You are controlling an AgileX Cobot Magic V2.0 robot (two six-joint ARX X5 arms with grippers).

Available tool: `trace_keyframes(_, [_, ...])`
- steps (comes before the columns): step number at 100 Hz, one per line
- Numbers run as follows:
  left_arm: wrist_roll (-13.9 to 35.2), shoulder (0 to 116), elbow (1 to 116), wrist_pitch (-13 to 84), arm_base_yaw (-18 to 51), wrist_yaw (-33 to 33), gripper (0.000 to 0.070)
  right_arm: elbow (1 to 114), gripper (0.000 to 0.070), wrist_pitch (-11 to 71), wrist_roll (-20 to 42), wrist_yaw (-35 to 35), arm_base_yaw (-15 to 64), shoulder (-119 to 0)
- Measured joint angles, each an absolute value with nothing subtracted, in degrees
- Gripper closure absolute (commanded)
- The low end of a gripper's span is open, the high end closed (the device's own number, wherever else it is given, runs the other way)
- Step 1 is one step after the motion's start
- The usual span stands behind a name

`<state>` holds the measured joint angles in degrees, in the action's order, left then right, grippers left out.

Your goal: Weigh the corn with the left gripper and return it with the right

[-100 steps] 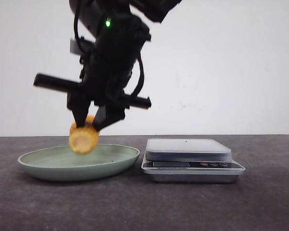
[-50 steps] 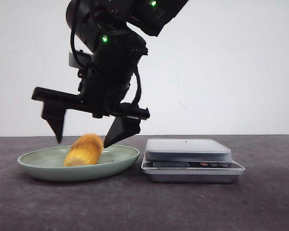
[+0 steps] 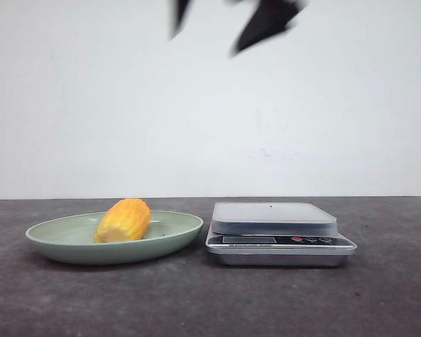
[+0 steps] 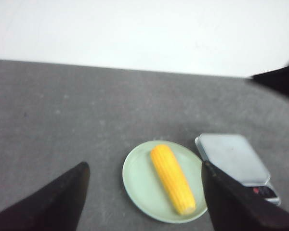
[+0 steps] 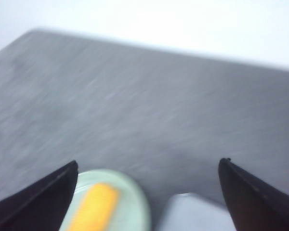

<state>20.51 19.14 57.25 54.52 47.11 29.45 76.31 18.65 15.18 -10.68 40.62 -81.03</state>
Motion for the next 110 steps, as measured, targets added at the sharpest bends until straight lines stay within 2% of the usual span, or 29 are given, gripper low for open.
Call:
trace_keyframes(30, [20.5,19.1,57.3,53.3,47.1,29.5,0.0270,76.3,0.0110,36.9,7.6,-11.1,29.1,-53.6])
trace_keyframes(54, [20.5,19.1,57.3,52.0,47.1,29.5,0.0271,76.2,0.0110,53.5,6.7,-10.6,28.6,-34.5])
trace_keyframes(67, [20.5,19.1,57.0,51.9,47.1,29.5,0.0271,72.4,0.0115,58.8,8.2,-10.5,28.6,-26.2])
trace_keyframes(81, [20.6,19.1,54.6,51.0,47.1,29.5,0.0287,64.5,0.0225,59.4,10.0,-10.5,28.6,-17.7])
trace_keyframes(95, [20.8,19.1,51.4,48.5,47.1,29.5,0.0391,57.0,0.0279,58.7,12.3,-10.1,28.6,-12.2])
trace_keyframes(97, [20.8,19.1,51.0,47.7,47.1,29.5,0.0417,55.9,0.0317,58.3,12.5,-10.1,28.6,-11.9])
trace_keyframes(99, [20.8,19.1,50.6,46.9,47.1,29.5,0.0457,55.0,0.0385,57.8,12.8,-10.1,28.6,-11.7])
trace_keyframes(102, [20.8,19.1,50.0,45.8,47.1,29.5,0.0550,53.5,0.0535,57.1,13.1,-10.0,28.6,-11.7])
trace_keyframes(105, [20.8,19.1,49.5,44.9,47.1,29.4,0.0679,52.1,0.0700,56.6,13.5,-9.6,28.6,-11.7])
trace_keyframes(106, [20.8,19.1,49.3,44.7,47.1,29.5,0.0700,51.7,0.0700,56.4,13.6,-9.5,28.6,-11.7])
trace_keyframes(110, [20.8,19.1,48.6,44.1,47.1,29.5,0.0688,50.1,0.0682,55.9,13.8,-9.3,28.6,-11.7])
